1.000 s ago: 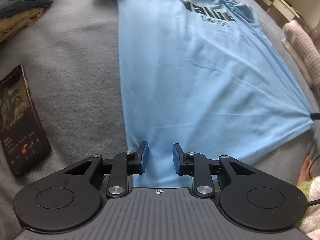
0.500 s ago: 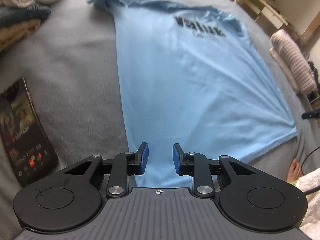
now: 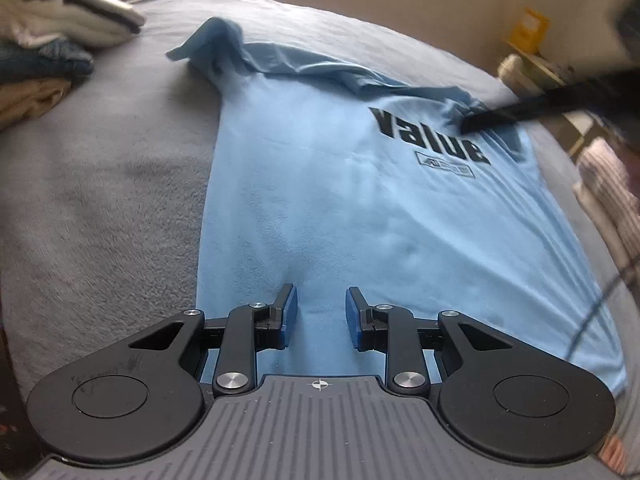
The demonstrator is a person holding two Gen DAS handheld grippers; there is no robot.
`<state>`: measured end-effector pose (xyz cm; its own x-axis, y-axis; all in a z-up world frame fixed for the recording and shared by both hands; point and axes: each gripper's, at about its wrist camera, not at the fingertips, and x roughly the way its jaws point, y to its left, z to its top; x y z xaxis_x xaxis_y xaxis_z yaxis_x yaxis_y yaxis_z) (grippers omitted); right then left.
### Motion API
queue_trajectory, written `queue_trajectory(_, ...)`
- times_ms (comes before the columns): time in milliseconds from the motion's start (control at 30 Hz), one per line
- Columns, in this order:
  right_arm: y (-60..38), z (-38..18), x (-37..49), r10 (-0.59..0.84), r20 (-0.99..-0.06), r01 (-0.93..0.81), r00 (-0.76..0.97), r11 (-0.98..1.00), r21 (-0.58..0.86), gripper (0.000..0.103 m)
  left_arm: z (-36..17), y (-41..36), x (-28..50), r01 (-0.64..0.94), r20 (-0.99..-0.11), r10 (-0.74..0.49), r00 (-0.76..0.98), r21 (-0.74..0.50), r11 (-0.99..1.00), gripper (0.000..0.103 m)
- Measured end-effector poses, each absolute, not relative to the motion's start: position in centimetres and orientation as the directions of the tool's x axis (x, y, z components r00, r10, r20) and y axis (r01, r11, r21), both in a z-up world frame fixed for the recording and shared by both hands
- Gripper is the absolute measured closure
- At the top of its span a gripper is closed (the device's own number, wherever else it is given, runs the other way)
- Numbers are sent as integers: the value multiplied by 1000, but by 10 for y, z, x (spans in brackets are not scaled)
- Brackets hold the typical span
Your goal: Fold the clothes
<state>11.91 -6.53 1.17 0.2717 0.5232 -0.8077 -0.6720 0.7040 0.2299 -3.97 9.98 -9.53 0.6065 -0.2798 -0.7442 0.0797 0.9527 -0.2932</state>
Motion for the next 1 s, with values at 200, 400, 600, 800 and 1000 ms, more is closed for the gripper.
queue_trajectory(200, 42, -32, 161, 459, -858, -720, 231, 674, 166, 84, -103, 110, -43, 67, -715, -318, 623, -356, 932, 77)
queue_trajectory(400, 96, -74, 212, 435, -860, -702, 268, 700, 135, 87, -112, 122, -41, 55, -692, -377, 615, -439, 897, 77)
queue_trajectory(600, 126, -82, 271, 462, -815, -629, 350, 761, 161, 88, -112, 125, -43, 58, -684, -395, 612, -460, 886, 77)
queue_trajectory(800, 72, -29, 287, 535, -785, -570, 310, 766, 297, 85, -107, 125, -45, 77, -675, -405, 616, -460, 884, 77)
queue_trajectory(1000, -25, 8, 262, 474, -856, -559, 207, 775, 295, 85, -99, 122, -43, 120, -676, -408, 614, -431, 894, 77)
